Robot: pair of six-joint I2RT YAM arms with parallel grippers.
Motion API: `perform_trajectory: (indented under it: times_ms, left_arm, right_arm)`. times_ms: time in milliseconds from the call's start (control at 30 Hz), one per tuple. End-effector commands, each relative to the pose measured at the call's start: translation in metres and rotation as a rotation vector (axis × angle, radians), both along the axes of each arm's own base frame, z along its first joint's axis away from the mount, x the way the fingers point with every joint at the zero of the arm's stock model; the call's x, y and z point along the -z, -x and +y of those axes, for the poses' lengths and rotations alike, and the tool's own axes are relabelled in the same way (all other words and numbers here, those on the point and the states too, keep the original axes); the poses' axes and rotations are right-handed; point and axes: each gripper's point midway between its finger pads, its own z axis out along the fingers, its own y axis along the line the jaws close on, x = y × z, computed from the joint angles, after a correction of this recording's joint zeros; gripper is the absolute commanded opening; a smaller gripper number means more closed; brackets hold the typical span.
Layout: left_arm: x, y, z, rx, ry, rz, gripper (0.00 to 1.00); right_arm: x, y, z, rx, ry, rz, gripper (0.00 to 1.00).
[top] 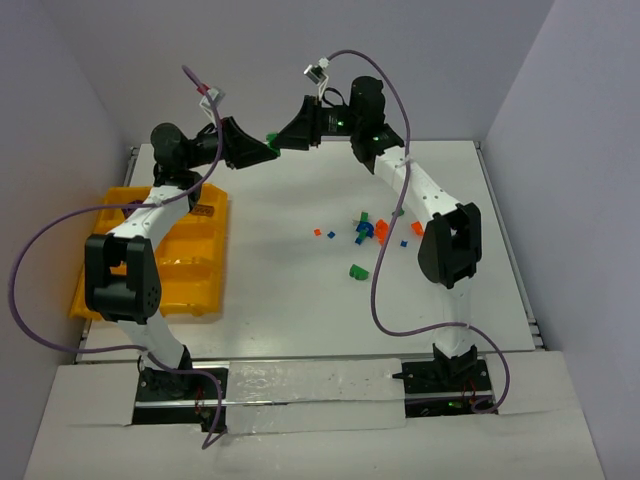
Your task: Sort the legos into containers by color
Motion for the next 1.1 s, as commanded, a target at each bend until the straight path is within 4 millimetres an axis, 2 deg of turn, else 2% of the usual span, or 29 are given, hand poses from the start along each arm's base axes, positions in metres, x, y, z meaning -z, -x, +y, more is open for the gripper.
perform_trajectory:
  times_ms: [0,67,133,200,300,367,400,433,467,500,533,567,600,667,700,733,800,867,967,1067]
  left_arm:
    - [-0.030,0.012,0.011,-0.027,0.003,-0.103,0.00]
    - [-0.021,0.015,0.020,-0.047,-0.013,-0.075,0.00]
    - [-0.014,0.013,0.029,-0.066,-0.031,-0.053,0.00]
    - [-0.002,0.015,0.048,-0.114,-0.070,-0.059,0.00]
    - [0.018,0.017,0.072,-0.200,-0.156,0.008,0.00]
    - [0.033,0.008,0.104,-0.324,-0.257,-0.010,0.00]
    - [0.040,0.003,0.121,-0.391,-0.308,-0.018,0.00]
    - [0.046,0.007,0.134,-0.427,-0.335,0.033,0.00]
    - [0.057,0.004,0.168,-0.538,-0.408,0.045,0.00]
    - [0.064,0.002,0.187,-0.604,-0.467,0.036,0.00]
    - [0.068,0.006,0.202,-0.643,-0.494,0.054,0.00]
    - [0.075,0.007,0.233,-0.742,-0.553,0.086,0.00]
    - [0.086,0.014,0.252,-0.784,-0.617,0.111,0.00]
    - [0.099,0.022,0.282,-0.866,-0.700,0.158,0.00]
    - [0.110,0.029,0.302,-0.909,-0.751,0.195,0.00]
    - [0.115,0.033,0.311,-0.935,-0.776,0.215,0.00]
    - [0.124,0.040,0.341,-1.007,-0.844,0.258,0.00]
    - [0.129,0.041,0.360,-1.047,-0.875,0.291,0.00]
    - [0.143,0.038,0.379,-1.085,-0.913,0.364,0.00]
    - [0.156,0.035,0.390,-1.103,-0.923,0.448,0.00]
  right_arm:
    - [-0.027,0.006,0.003,0.033,-0.016,-0.079,0.75]
    - [-0.028,0.007,0.003,0.039,-0.014,-0.082,0.99]
    - [-0.029,0.005,0.001,0.046,-0.013,-0.087,1.00]
    - [-0.031,0.001,-0.003,0.066,-0.008,-0.093,1.00]
    - [-0.022,-0.008,-0.015,0.100,0.024,-0.096,1.00]
    - [-0.015,-0.014,-0.026,0.134,0.060,-0.111,1.00]
    - [-0.005,-0.017,-0.033,0.154,0.101,-0.119,1.00]
    - [0.002,-0.018,-0.041,0.170,0.134,-0.129,1.00]
    - [0.007,-0.021,-0.052,0.207,0.175,-0.149,1.00]
    - [0.017,-0.023,-0.059,0.230,0.207,-0.147,1.00]
    - [0.023,-0.023,-0.067,0.242,0.233,-0.149,1.00]
    - [0.029,-0.025,-0.082,0.279,0.274,-0.165,1.00]
    - [0.040,-0.026,-0.092,0.300,0.307,-0.156,1.00]
    - [0.051,-0.026,-0.107,0.333,0.351,-0.148,1.00]
    - [0.060,-0.028,-0.123,0.362,0.377,-0.128,1.00]
    - [0.060,-0.028,-0.130,0.378,0.387,-0.129,1.00]
    - [0.072,-0.032,-0.158,0.440,0.423,-0.091,1.00]
    - [0.079,-0.031,-0.178,0.471,0.459,-0.104,1.00]
    - [0.089,-0.026,-0.197,0.502,0.537,-0.141,1.00]
    - [0.095,-0.020,-0.203,0.503,0.582,-0.168,1.00]
